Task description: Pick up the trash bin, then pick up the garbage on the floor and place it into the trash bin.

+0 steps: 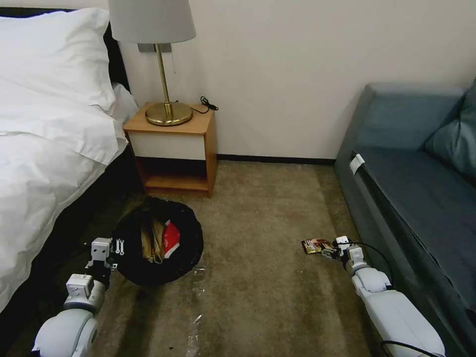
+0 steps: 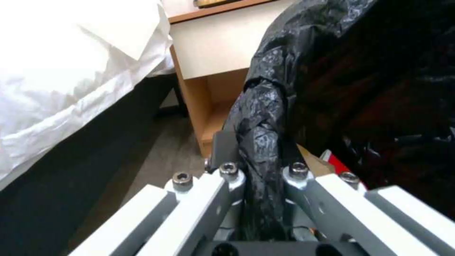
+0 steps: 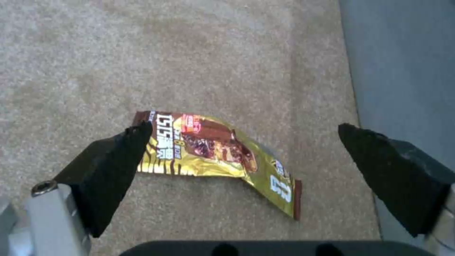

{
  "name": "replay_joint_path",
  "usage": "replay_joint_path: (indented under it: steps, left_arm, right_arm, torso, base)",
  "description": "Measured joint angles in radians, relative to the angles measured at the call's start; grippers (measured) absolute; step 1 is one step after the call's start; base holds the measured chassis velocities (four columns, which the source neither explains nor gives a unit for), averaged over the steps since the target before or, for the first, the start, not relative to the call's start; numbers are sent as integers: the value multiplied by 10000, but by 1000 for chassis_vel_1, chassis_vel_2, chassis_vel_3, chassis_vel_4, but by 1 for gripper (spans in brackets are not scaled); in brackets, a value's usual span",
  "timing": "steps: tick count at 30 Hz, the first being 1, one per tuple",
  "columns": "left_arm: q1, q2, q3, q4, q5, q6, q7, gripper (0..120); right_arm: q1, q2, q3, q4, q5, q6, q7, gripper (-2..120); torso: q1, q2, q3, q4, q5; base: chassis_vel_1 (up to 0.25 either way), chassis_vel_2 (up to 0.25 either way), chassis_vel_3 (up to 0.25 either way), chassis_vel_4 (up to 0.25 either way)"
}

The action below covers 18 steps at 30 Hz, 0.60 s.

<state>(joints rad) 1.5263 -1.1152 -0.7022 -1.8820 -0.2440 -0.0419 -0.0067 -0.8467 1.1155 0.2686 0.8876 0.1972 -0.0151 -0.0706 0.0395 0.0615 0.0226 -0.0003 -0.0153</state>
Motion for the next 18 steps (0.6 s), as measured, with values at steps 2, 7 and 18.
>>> replay_joint_path:
  steps: [2, 7, 18]
  left_arm:
    - [-6, 9, -2, -16, -19, 0, 18, 3]
    - [24, 9, -16, -16, -28, -19, 43, 3]
    - [82, 34, -147, 14, -124, -137, 143, 3]
  right_arm:
    - [-22, 60, 2, 14, 0, 0, 29, 100]
    - [-86, 117, 10, 39, -8, -5, 58, 100]
    - [-192, 192, 24, 146, -28, -61, 179, 100]
  torso:
    - [0, 0, 0, 0, 0]
    - [0, 0, 0, 0, 0]
    - [0, 0, -1, 0, 0]
  base:
    - [0, 0, 0, 0]
    - [0, 0, 0, 0]
    - [-2, 2, 5, -2]
